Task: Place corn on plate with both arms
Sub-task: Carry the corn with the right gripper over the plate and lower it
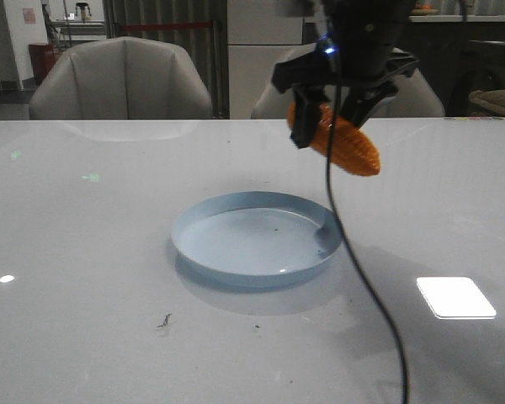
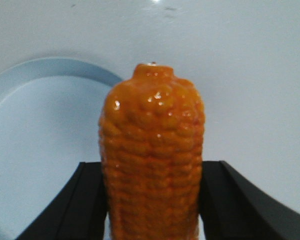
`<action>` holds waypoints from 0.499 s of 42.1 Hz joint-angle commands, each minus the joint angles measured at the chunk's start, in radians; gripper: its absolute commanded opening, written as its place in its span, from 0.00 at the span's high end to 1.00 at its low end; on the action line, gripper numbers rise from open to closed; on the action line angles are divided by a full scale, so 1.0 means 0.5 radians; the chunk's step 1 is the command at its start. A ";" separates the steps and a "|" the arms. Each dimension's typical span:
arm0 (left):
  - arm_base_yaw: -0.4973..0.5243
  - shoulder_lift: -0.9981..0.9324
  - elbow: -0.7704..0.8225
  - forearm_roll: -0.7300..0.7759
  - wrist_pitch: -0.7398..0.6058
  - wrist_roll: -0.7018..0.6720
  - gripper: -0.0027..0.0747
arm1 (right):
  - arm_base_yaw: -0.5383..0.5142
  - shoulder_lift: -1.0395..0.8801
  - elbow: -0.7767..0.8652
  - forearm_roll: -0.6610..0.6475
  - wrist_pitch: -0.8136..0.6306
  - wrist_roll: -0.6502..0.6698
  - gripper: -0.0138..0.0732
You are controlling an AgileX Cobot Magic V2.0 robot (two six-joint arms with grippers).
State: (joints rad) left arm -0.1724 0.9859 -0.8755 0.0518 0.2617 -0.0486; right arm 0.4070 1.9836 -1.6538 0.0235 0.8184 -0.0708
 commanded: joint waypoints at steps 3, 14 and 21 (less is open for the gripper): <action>0.004 -0.025 -0.060 -0.003 -0.180 -0.014 0.39 | 0.136 -0.005 -0.063 0.001 -0.052 -0.021 0.52; 0.004 -0.025 -0.060 -0.003 -0.180 -0.014 0.39 | 0.222 0.138 -0.065 0.029 -0.092 -0.021 0.39; 0.004 -0.025 -0.060 -0.003 -0.180 -0.014 0.39 | 0.222 0.147 -0.065 0.065 -0.163 -0.021 0.14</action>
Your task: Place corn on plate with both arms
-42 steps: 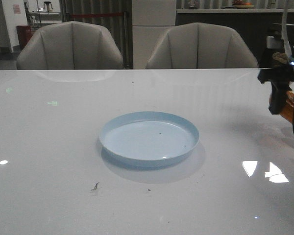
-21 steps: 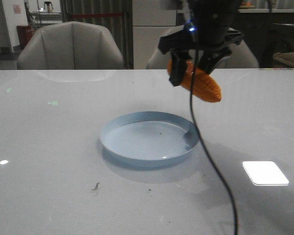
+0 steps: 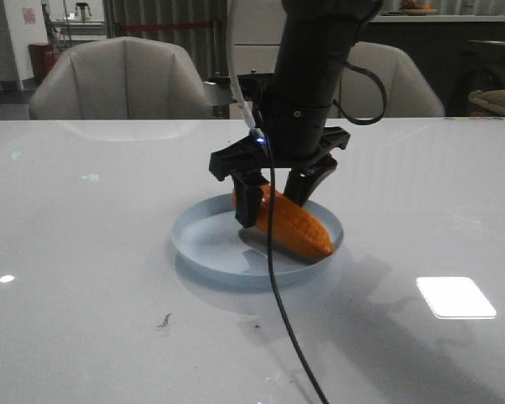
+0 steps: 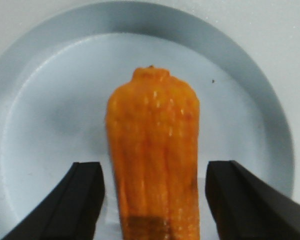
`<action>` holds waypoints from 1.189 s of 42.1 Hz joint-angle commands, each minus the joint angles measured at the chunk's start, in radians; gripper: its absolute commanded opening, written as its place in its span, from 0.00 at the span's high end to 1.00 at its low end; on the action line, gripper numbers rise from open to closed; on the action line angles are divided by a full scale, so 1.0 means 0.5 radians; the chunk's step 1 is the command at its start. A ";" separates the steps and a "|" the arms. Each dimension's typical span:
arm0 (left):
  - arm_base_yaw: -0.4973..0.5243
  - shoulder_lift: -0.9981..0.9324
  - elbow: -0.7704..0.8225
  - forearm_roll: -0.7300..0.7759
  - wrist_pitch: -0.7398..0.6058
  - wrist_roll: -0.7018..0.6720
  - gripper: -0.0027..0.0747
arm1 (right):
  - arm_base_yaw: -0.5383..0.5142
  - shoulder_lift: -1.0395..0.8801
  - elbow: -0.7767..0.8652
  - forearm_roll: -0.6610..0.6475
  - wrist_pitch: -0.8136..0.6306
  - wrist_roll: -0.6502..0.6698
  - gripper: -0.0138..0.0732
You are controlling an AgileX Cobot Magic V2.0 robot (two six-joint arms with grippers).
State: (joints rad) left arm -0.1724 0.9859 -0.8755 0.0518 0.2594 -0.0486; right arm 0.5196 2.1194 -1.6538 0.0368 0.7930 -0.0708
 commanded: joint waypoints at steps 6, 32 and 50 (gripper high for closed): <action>0.004 -0.025 -0.060 -0.003 -0.175 -0.014 0.39 | -0.003 -0.142 -0.078 0.111 -0.173 -0.021 0.13; 0.004 -0.025 -0.060 -0.003 -0.171 -0.014 0.39 | -0.519 -1.140 -0.022 0.097 0.022 0.017 0.13; 0.004 -0.025 -0.060 -0.003 -0.147 -0.014 0.39 | -0.820 -2.138 1.031 0.028 -0.170 0.022 0.13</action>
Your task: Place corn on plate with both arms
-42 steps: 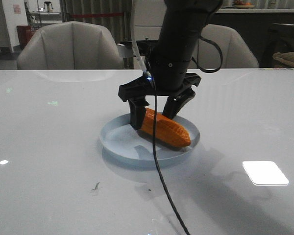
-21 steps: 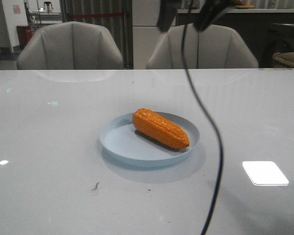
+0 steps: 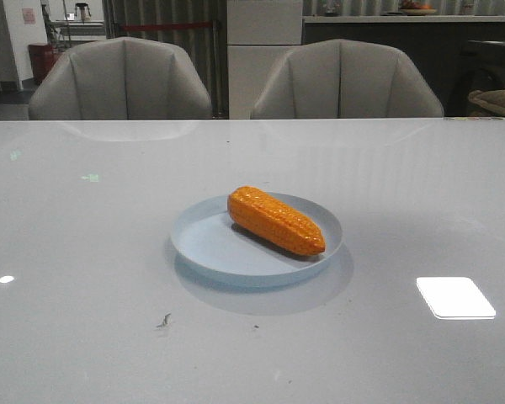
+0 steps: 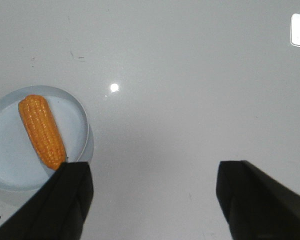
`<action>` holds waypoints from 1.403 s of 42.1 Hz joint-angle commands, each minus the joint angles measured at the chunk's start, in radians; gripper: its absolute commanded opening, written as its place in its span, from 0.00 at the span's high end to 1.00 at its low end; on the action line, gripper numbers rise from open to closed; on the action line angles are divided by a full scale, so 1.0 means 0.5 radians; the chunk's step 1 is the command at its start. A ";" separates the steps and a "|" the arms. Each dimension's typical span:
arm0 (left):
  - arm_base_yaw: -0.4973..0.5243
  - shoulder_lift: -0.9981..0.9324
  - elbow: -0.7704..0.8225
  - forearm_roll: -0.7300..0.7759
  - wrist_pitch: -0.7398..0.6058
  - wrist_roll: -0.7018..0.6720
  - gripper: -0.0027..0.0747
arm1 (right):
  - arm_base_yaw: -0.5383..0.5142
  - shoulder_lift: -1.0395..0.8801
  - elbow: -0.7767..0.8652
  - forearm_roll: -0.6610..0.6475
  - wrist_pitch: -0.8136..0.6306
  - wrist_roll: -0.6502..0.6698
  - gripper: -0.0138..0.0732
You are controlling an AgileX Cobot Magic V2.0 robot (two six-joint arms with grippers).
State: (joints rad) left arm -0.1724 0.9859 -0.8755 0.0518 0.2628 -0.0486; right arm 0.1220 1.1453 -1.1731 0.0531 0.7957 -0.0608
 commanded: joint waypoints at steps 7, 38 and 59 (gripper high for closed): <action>0.004 -0.019 -0.060 -0.003 -0.154 -0.014 0.39 | -0.031 -0.410 0.265 -0.005 -0.201 0.003 0.13; 0.004 -0.019 -0.060 -0.003 -0.153 -0.014 0.84 | -0.031 -0.430 0.291 -0.003 -0.189 0.003 0.13; 0.004 -0.203 0.085 0.033 -0.179 -0.010 0.84 | -0.031 -0.430 0.291 -0.003 -0.189 0.003 0.13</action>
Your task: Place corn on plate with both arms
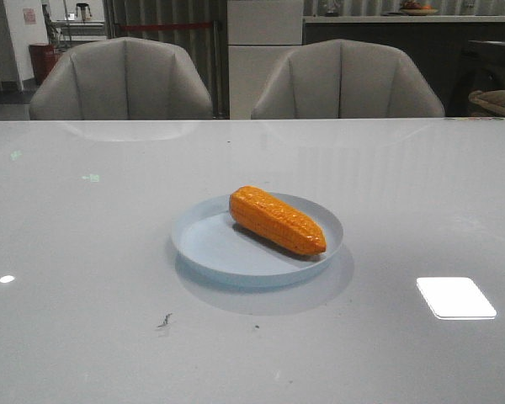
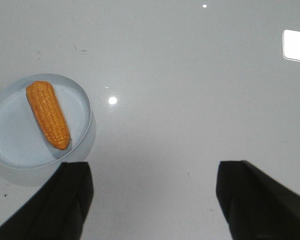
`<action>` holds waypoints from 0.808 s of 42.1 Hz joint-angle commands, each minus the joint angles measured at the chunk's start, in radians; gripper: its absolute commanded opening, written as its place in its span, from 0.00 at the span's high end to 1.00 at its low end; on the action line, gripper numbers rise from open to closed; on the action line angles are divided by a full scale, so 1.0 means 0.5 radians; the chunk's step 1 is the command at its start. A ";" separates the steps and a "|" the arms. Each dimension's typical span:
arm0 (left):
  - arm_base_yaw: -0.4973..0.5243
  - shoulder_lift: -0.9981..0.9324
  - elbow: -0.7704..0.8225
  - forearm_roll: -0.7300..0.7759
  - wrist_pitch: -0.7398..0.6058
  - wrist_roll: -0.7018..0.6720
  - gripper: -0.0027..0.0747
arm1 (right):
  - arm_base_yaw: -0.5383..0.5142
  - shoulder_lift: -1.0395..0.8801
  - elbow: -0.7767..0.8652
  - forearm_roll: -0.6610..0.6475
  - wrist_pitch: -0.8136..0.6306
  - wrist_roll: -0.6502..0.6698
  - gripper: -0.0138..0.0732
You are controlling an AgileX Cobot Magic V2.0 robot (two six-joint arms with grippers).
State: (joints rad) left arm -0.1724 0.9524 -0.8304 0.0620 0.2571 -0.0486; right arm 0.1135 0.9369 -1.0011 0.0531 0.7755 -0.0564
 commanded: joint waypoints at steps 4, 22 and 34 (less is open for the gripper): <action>0.008 -0.320 0.125 0.013 -0.194 0.023 0.84 | -0.014 -0.014 -0.053 -0.003 -0.148 -0.006 0.13; 0.250 -1.392 0.888 -0.001 -0.353 0.097 0.84 | -0.014 -0.014 -0.053 -0.003 -0.147 -0.006 0.13; 0.265 -1.815 1.198 -0.014 -0.353 0.097 0.84 | -0.014 -0.014 -0.053 -0.003 -0.147 -0.006 0.13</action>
State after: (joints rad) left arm -0.0399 0.0607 -0.2397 0.0655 0.1705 0.0000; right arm 0.1135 0.9369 -1.0011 0.0531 0.7755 -0.0564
